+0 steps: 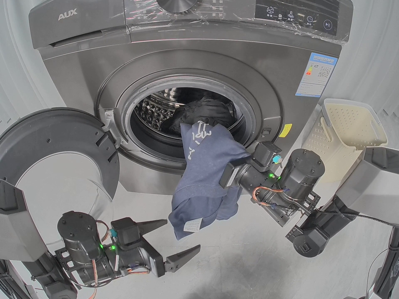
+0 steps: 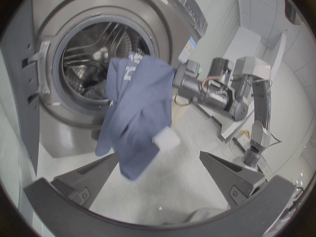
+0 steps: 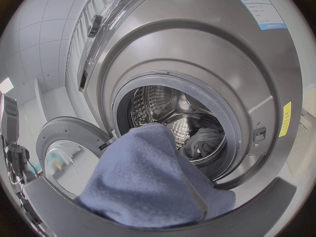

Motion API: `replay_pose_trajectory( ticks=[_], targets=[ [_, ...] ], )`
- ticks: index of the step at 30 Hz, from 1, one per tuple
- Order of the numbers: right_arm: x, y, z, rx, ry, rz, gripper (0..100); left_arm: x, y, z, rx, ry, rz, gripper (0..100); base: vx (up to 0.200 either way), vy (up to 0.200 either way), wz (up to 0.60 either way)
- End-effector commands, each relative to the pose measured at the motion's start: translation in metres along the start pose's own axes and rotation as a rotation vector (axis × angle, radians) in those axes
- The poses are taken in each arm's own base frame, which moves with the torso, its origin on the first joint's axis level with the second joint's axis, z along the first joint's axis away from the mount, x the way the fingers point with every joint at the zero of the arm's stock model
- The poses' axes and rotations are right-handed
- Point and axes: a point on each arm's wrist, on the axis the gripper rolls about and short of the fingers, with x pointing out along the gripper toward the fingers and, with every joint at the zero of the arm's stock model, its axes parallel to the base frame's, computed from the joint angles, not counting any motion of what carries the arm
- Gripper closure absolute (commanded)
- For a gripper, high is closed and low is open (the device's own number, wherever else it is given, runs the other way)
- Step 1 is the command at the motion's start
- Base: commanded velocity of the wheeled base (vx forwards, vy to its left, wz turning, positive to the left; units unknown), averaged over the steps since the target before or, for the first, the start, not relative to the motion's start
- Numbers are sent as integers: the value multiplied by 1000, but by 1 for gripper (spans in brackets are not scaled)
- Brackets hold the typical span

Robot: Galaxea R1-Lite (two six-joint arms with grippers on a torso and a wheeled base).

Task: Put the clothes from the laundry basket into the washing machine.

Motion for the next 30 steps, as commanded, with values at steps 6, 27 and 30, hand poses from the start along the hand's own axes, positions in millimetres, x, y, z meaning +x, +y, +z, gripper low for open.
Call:
replay_pose_trajectory(
  ticks=[6,27,30],
  targets=[
    [0,10,-9,0,23,26,100,48,7,9,13,-72,-11,0,0,0,0],
    [-15,46,-8,26,43,120,100,99,55,4,2,-117,105,0,0,0,0],
    [-15,48,-8,31,44,124,100,104,62,5,4,-135,123,0,0,0,0]
  ],
)
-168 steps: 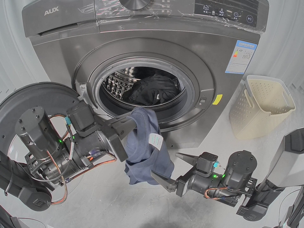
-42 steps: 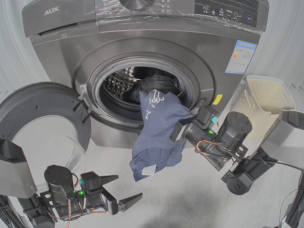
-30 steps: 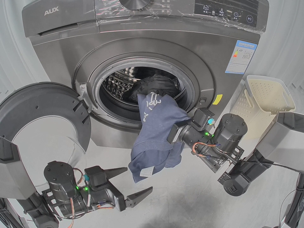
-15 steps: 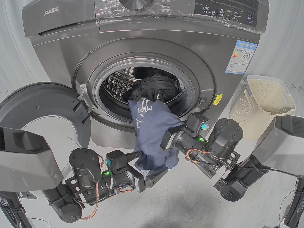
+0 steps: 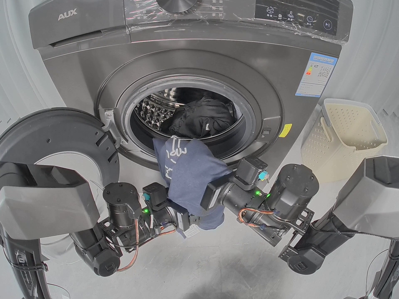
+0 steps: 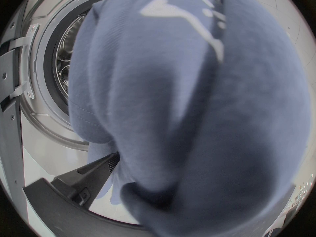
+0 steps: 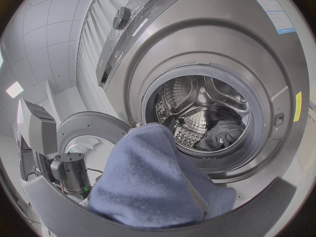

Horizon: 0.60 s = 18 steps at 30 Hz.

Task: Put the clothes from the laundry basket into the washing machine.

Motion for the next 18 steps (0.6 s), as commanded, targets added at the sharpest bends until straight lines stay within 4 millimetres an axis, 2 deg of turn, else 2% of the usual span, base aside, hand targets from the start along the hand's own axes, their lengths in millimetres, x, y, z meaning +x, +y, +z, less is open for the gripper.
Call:
replay_pose_trajectory(
  ticks=[1,11,12,18],
  targets=[
    [-1,4,0,6,1,9,100,10,11,-4,-4,-8,25,0,0,0,0],
    [-1,6,-1,10,3,15,100,17,9,-10,1,-2,18,0,0,0,0],
    [-1,7,-2,12,3,17,100,18,9,-10,2,-2,18,100,0,0,0],
    [-1,6,-1,17,0,-1,100,22,10,-7,-5,-24,18,100,0,0,0]
  ],
)
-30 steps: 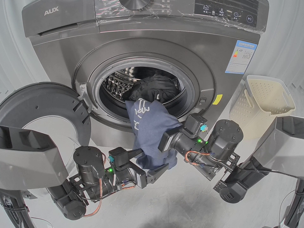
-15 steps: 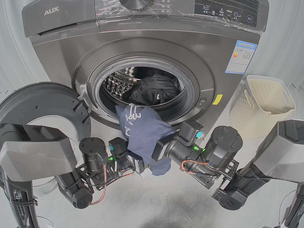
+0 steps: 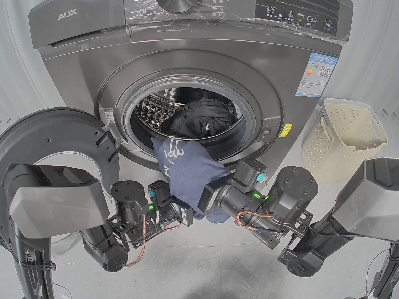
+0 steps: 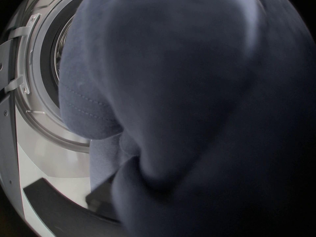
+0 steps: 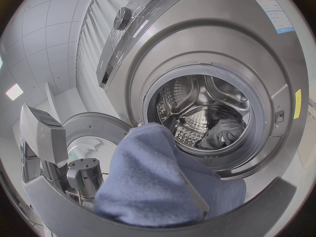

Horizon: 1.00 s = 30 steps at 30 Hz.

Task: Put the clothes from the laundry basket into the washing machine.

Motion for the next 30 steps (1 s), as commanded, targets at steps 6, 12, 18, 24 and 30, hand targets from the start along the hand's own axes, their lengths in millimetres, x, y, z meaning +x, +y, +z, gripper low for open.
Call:
replay_pose_trajectory(
  ticks=[6,12,18,24,30],
  targets=[
    [0,-4,0,0,-2,-13,100,1,2,3,-2,-17,25,100,0,0,0],
    [1,-11,2,6,-7,-34,100,-15,-3,11,-4,-10,18,100,0,0,0],
    [2,-15,4,21,-17,-55,100,-30,-9,11,-5,17,8,100,0,0,0],
    [1,-11,4,25,-16,-43,100,-32,-10,8,-6,32,2,0,0,0,0],
    [0,-11,4,25,-16,-44,100,-29,-6,16,-8,-2,14,0,0,0,0]
  ],
)
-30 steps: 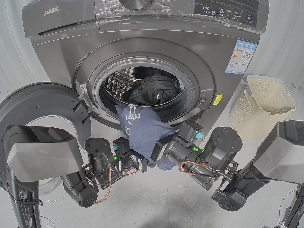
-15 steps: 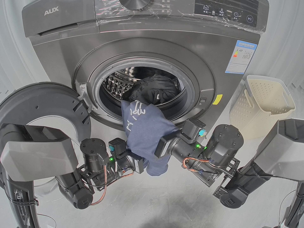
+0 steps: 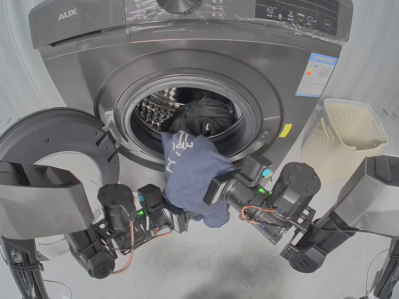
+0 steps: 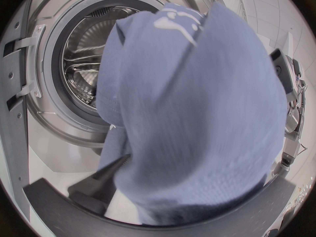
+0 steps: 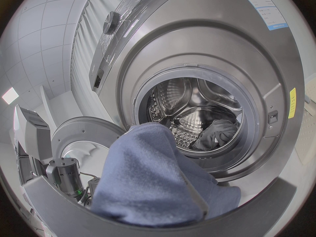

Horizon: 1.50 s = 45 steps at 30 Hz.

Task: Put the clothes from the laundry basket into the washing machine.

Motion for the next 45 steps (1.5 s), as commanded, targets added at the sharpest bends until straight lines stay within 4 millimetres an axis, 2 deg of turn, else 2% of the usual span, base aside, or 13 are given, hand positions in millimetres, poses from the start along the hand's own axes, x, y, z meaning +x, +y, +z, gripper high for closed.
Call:
replay_pose_trajectory(
  ticks=[1,5,9,15,19,22,25,30,39,45],
  targets=[
    [-1,0,1,0,-1,0,100,1,2,9,-2,-38,6,0,0,0,0],
    [0,2,5,1,-15,7,100,-2,1,11,-4,-38,6,0,0,0,0],
    [1,2,7,2,-23,6,100,-9,-3,3,-2,5,-8,0,0,0,0],
    [15,-9,18,-13,-68,-24,100,-27,-16,-6,6,76,-95,0,0,0,0],
    [16,-11,18,-15,-65,-28,100,-30,-21,3,17,46,-110,0,0,0,0],
    [16,-10,11,-19,-47,-27,100,-34,-23,24,24,-34,-115,0,0,0,0],
    [16,-9,9,-20,-42,-24,100,-33,-22,31,25,-64,-110,0,0,0,0],
    [16,-4,5,-16,-32,-11,100,-22,-19,30,23,-72,-105,0,0,0,0],
    [13,5,3,-8,-23,12,100,8,-11,3,21,-18,-93,0,0,0,0],
    [8,10,-2,-5,-2,24,100,27,-1,4,22,-58,-71,0,0,0,0]
  ],
)
